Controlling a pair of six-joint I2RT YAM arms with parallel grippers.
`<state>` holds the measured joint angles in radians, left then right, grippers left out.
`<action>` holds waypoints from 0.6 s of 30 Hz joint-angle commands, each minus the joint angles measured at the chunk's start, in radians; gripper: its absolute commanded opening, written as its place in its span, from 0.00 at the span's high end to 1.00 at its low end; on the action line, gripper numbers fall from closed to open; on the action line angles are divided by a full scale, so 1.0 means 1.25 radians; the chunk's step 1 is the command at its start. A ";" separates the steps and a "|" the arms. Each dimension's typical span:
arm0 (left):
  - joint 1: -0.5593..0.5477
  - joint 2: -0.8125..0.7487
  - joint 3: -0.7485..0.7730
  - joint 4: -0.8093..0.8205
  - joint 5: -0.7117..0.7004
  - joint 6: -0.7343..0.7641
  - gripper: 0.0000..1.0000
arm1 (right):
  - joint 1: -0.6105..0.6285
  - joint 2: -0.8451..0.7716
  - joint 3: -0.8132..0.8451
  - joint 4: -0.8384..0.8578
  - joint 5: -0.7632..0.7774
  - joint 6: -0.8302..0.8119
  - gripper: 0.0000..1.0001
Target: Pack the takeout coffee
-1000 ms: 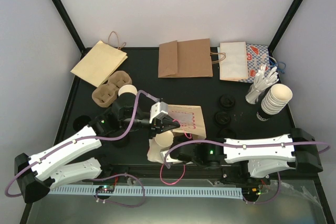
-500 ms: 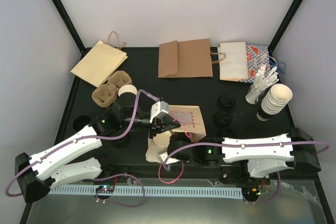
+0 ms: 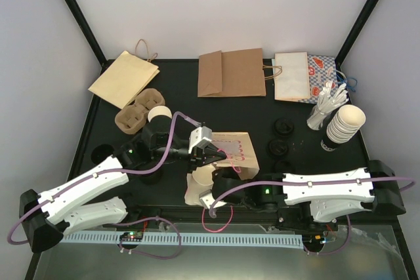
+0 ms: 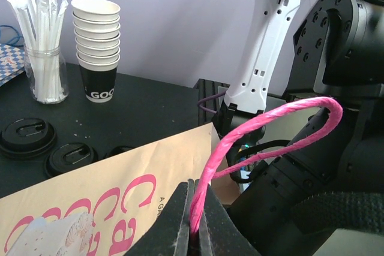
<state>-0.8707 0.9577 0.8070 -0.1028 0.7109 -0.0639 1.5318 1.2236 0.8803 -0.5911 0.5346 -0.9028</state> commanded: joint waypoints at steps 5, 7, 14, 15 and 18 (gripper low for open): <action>0.004 0.002 0.009 0.025 0.006 -0.008 0.98 | -0.018 0.053 0.031 0.026 -0.031 -0.041 0.55; 0.004 0.002 0.008 0.025 0.008 -0.011 0.98 | -0.025 0.067 0.038 0.021 -0.036 -0.043 0.55; 0.004 0.006 0.003 0.036 0.015 -0.021 0.98 | -0.050 0.097 0.034 0.039 -0.052 -0.057 0.57; 0.004 0.007 0.003 0.037 0.016 -0.021 0.98 | -0.053 0.101 0.031 0.038 -0.051 -0.058 0.57; 0.004 0.006 0.004 0.035 0.016 -0.019 0.98 | -0.053 0.115 0.032 0.012 -0.044 -0.065 0.58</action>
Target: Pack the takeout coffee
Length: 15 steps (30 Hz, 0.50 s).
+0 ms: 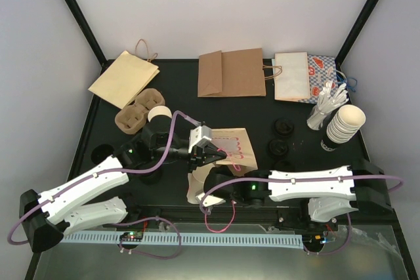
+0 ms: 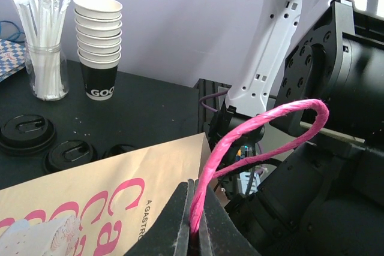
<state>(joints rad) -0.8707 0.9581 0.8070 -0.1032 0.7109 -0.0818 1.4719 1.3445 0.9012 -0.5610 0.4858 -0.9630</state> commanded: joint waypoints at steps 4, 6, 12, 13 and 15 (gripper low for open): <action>0.004 0.006 0.007 0.031 0.016 -0.002 0.98 | -0.006 0.021 0.021 -0.047 0.002 -0.033 0.57; 0.004 0.006 0.008 0.034 0.017 -0.006 0.98 | -0.006 0.027 0.020 -0.051 0.007 -0.043 0.57; 0.004 0.008 0.006 0.047 0.029 -0.018 0.99 | -0.012 0.063 0.003 -0.014 0.057 -0.089 0.60; 0.004 0.007 0.006 0.047 0.030 -0.019 0.98 | -0.015 0.069 0.002 -0.005 0.066 -0.097 0.61; 0.004 0.007 0.006 0.044 0.032 -0.019 0.98 | -0.023 0.080 0.002 0.010 0.083 -0.107 0.64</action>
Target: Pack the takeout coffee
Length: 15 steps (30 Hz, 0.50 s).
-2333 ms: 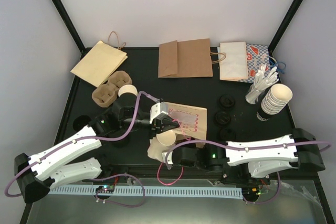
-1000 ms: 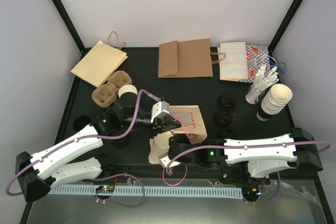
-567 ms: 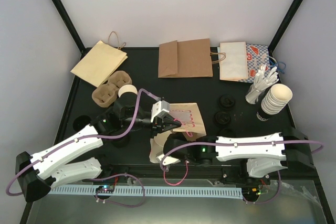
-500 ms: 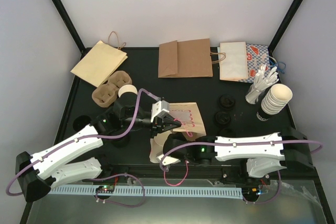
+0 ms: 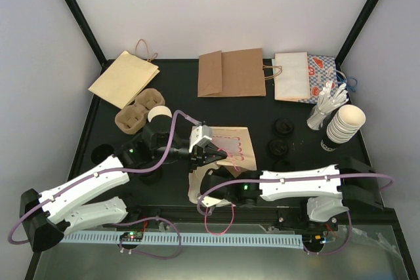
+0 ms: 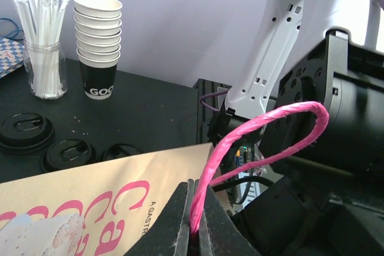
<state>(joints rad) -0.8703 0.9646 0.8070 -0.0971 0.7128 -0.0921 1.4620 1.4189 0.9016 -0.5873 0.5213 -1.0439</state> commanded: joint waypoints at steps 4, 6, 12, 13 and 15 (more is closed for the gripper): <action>0.004 -0.003 0.008 0.033 0.030 -0.010 0.98 | -0.028 0.029 -0.007 0.061 0.071 -0.062 0.74; 0.004 -0.005 0.008 0.031 0.027 -0.007 0.99 | -0.028 0.027 -0.007 0.070 0.075 -0.072 0.83; 0.005 -0.009 0.003 0.015 0.009 0.015 0.98 | -0.027 -0.021 0.006 0.058 0.045 -0.051 0.98; 0.005 -0.010 0.004 0.011 0.006 0.022 0.98 | -0.027 -0.031 0.012 0.046 0.036 -0.044 0.99; 0.005 -0.010 0.007 0.001 -0.005 0.032 0.99 | -0.026 -0.053 0.025 0.024 0.025 -0.028 0.99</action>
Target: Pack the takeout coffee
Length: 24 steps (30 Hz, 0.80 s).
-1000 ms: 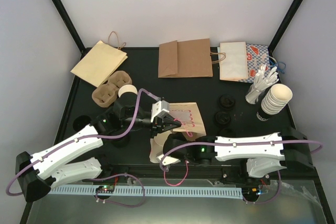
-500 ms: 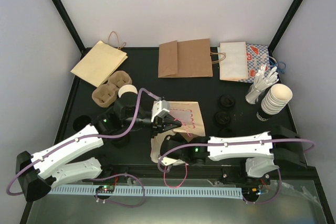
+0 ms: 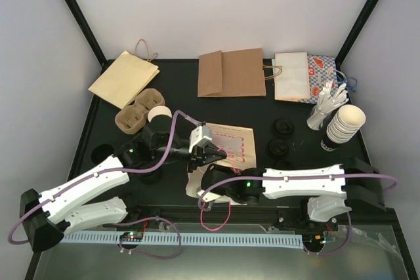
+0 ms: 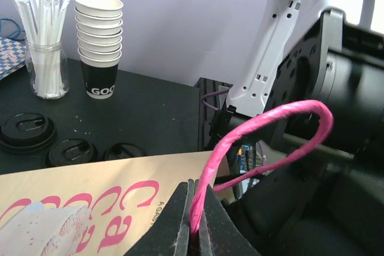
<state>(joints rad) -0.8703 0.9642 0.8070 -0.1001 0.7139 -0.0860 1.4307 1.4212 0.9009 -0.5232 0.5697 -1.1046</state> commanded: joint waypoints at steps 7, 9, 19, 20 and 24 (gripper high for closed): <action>0.019 0.011 0.041 -0.028 -0.058 0.025 0.98 | 0.031 -0.137 0.046 -0.075 -0.047 0.075 0.99; 0.031 0.024 0.059 -0.037 -0.055 0.021 0.98 | 0.035 -0.157 0.059 -0.103 -0.070 0.106 0.99; 0.127 0.116 0.160 -0.013 -0.058 -0.126 0.99 | 0.043 -0.279 0.166 -0.238 -0.179 0.257 0.99; 0.136 0.129 0.177 -0.021 -0.055 -0.141 0.98 | 0.043 -0.292 0.173 -0.236 -0.173 0.267 0.99; 0.162 0.179 0.217 -0.043 -0.034 -0.161 0.99 | 0.041 -0.331 0.202 -0.241 -0.153 0.298 0.99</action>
<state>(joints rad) -0.6979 1.1435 1.0107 -0.1307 0.6537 -0.2184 1.4799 1.0565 1.1027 -0.8032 0.3737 -0.8078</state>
